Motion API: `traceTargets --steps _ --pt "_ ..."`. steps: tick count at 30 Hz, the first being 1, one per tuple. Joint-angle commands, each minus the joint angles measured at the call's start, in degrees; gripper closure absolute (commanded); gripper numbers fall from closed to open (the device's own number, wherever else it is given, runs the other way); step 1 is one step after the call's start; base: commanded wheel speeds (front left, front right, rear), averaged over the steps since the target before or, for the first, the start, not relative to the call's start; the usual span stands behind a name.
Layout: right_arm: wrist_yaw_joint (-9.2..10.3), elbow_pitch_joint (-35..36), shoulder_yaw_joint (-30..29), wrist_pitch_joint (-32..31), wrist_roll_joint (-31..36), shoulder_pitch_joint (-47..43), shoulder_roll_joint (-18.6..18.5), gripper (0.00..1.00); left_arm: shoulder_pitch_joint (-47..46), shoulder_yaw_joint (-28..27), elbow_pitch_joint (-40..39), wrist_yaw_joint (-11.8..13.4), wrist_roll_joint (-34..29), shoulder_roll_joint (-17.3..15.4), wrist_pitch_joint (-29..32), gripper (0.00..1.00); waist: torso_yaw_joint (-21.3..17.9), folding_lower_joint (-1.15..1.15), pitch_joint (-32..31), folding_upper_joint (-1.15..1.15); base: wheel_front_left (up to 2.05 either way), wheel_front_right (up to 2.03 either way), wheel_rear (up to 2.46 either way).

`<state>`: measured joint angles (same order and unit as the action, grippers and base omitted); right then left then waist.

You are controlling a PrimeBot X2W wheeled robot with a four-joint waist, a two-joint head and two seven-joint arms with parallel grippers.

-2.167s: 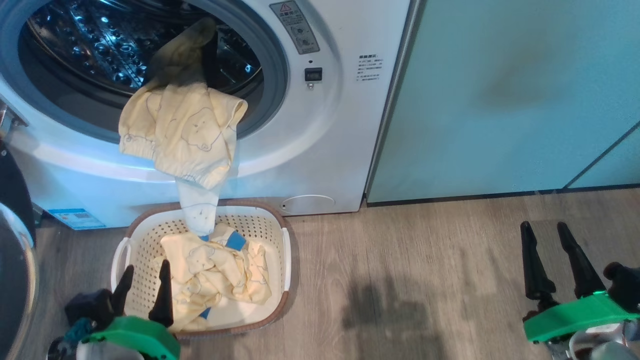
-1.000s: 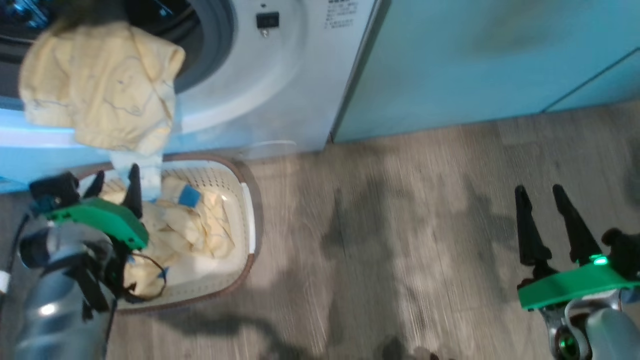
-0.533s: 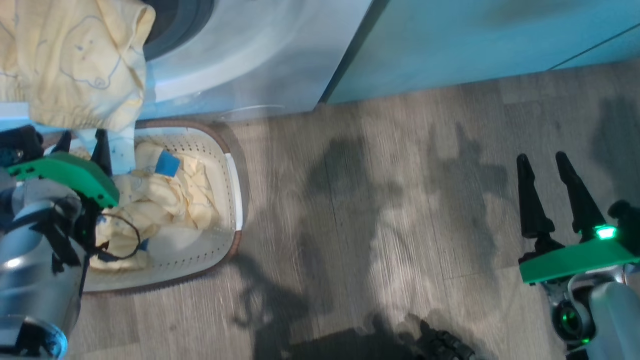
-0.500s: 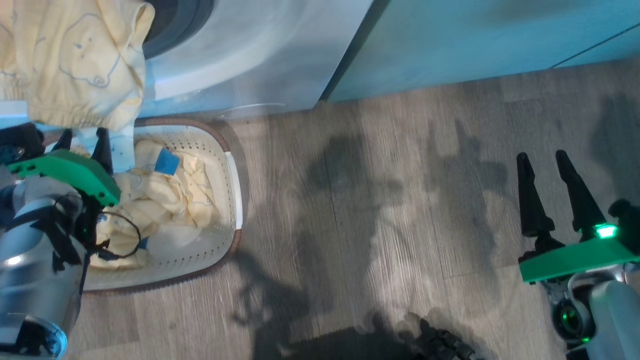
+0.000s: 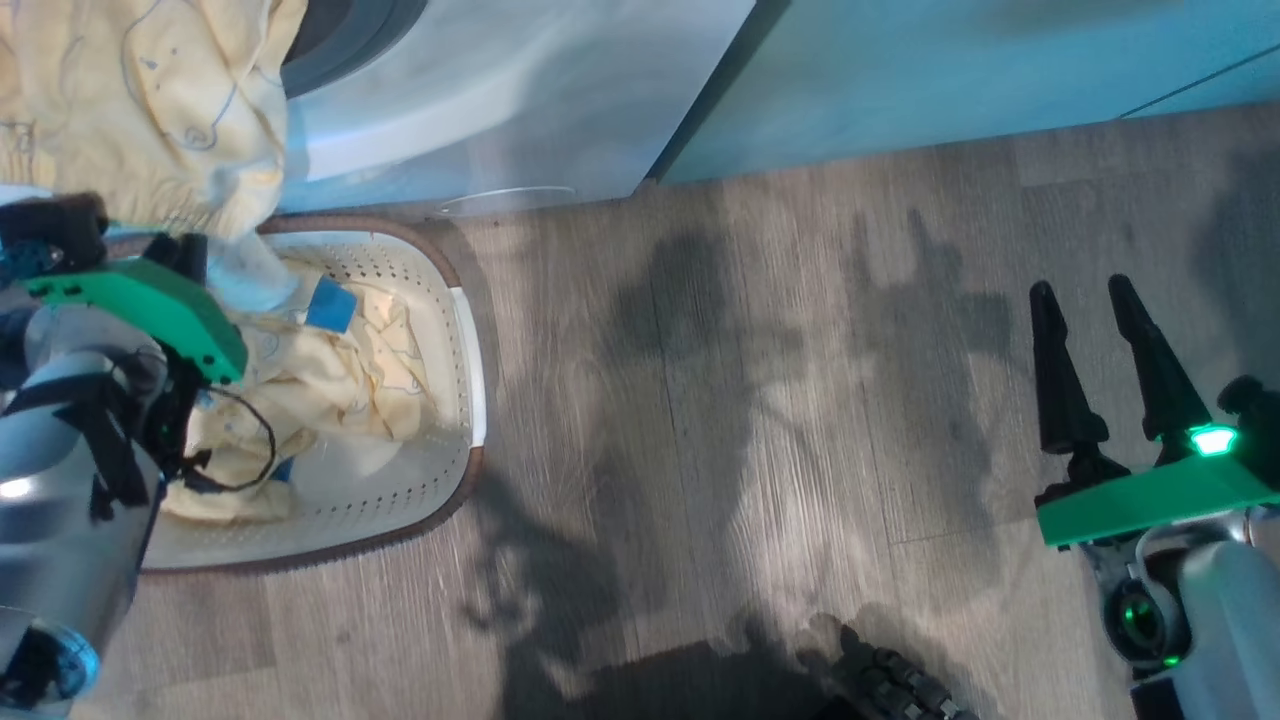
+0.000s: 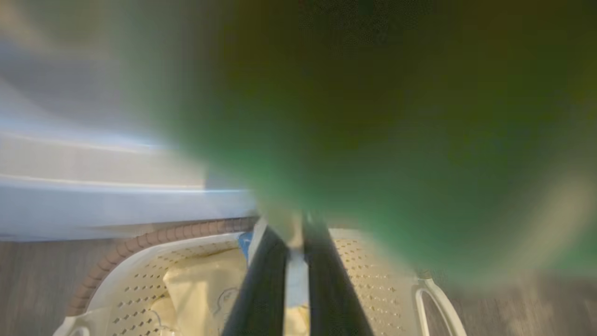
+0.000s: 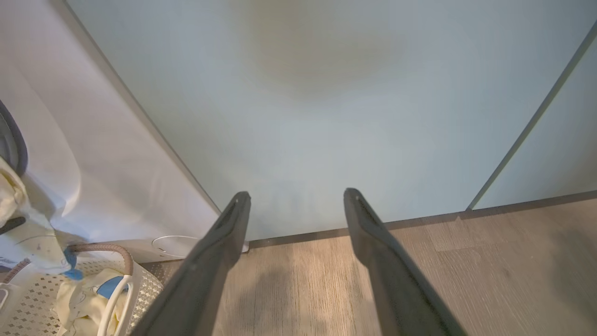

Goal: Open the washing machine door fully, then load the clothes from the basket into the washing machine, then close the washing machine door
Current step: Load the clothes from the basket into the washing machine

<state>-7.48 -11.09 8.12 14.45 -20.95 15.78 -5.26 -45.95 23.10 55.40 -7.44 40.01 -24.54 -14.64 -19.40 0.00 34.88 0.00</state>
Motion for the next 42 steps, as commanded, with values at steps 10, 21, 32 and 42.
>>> traceTargets --steps 10,21,32,42 --pt "-0.01 0.73 0.3 0.55 -0.36 -1.68 -0.49 0.0 6.97 -7.21 -14.05 -0.04 -2.86 -3.75 -0.35 1.0 0.79 0.0 -3.86 0.0 0.0 0.0 0.0" --pt "-0.01 0.37 0.72 0.55 -0.2 -3.18 -0.97 0.0 10.95 -12.68 -25.22 -0.04 -8.54 -1.33 -0.35 1.0 2.46 0.0 -8.23 0.0 0.0 0.0 0.0" --pt "-0.01 0.67 1.33 0.55 -0.64 -2.88 -1.05 0.0 1.42 -9.58 -21.36 -0.04 -10.35 -4.77 -0.35 1.0 1.29 0.0 -7.62 0.0 0.0 0.0 0.0" --pt "-0.01 1.08 1.91 0.55 -1.14 -1.51 0.2 0.0 -14.09 -6.55 -13.2 -0.04 -10.22 -10.03 4.26 1.0 -0.8 0.0 -2.78 0.0 0.0 0.0 0.0"
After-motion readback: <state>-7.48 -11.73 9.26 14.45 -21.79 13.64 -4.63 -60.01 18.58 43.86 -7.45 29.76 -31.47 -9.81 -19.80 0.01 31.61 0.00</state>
